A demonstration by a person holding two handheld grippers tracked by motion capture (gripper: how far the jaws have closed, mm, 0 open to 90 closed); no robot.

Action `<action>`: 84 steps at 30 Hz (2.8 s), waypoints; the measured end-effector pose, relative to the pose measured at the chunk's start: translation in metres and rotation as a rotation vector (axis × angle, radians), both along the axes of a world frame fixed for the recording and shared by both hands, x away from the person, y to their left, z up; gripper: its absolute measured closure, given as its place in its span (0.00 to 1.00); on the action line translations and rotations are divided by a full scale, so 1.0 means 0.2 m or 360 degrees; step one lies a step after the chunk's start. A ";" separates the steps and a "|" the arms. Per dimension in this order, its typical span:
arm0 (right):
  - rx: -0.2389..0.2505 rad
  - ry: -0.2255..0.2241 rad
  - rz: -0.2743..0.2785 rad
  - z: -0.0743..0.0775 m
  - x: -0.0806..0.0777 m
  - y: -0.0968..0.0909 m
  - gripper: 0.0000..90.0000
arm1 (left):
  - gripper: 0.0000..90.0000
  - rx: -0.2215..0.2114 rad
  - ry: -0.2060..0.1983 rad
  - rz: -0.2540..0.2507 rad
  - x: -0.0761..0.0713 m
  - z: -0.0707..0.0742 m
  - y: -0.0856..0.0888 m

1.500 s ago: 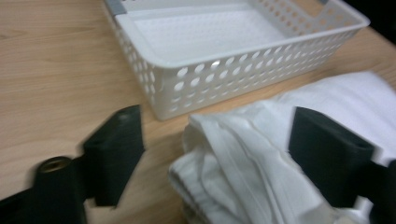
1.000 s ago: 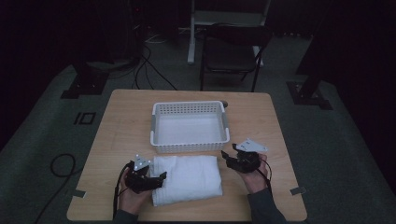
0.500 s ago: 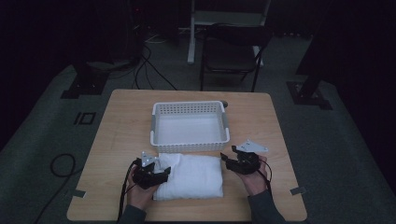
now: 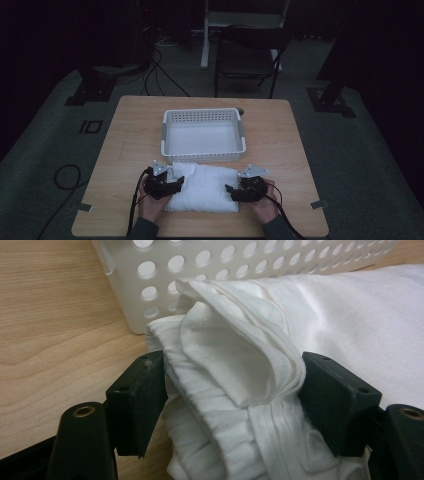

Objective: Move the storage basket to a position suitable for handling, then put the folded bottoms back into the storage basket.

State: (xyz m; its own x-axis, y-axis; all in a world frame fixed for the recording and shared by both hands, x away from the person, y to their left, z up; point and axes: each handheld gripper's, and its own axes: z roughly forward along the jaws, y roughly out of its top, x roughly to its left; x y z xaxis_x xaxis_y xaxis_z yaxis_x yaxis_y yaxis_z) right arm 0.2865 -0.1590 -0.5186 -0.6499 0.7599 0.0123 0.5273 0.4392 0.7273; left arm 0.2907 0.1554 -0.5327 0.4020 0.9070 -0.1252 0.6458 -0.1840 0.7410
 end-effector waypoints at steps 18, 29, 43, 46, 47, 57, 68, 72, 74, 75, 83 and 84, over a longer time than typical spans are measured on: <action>0.0060 0.0010 -0.0107 -0.06 0.12 0.00 0.36 | 0.31 0.0036 -0.0039 0.0045 0.13 -0.01 -0.02; 0.0075 0.0015 -0.0169 -0.06 0.17 -0.02 0.36 | 0.31 0.0027 -0.0035 0.0054 0.17 0.01 -0.02; 0.0058 -0.0019 -0.0169 -0.06 0.16 -0.01 0.36 | 0.18 -0.0211 -0.0188 -0.0081 0.10 0.22 -0.02; 0.0057 -0.0022 -0.0170 -0.06 0.16 -0.01 0.36 | 0.15 -0.0169 -0.0161 -0.0122 0.10 0.19 -0.05; 0.0057 -0.0022 -0.0169 -0.06 0.16 -0.01 0.36 | 0.14 -0.0151 -0.0138 -0.0109 0.11 0.17 -0.06; 0.0069 -0.0014 -0.0167 -0.06 0.17 -0.02 0.36 | 0.12 -0.0070 -0.0039 -0.0054 0.18 -0.01 0.00; 0.0188 -0.0030 -0.0174 0.00 0.13 -0.03 0.38 | 0.02 -0.0239 0.0156 -0.0047 0.26 -0.10 0.05; 0.0176 0.0032 -0.0226 -0.01 0.13 -0.02 0.32 | 0.00 -0.0245 0.0139 -0.0069 0.27 -0.11 0.06; 0.0235 0.0058 -0.0231 0.00 0.13 -0.02 0.28 | 0.00 -0.0247 0.0132 -0.0076 0.26 -0.11 0.06; 0.0263 0.0070 -0.0228 0.00 0.14 -0.02 0.25 | 0.00 -0.0248 0.0130 -0.0078 0.26 -0.11 0.06; 0.0306 0.0250 -0.0211 -0.12 0.24 0.01 0.15 | 0.00 -0.0246 0.0149 -0.0087 0.26 -0.11 0.05; 0.0340 0.0283 -0.0197 -0.13 0.25 0.01 0.15 | 0.00 -0.0246 0.0149 -0.0087 0.26 -0.11 0.05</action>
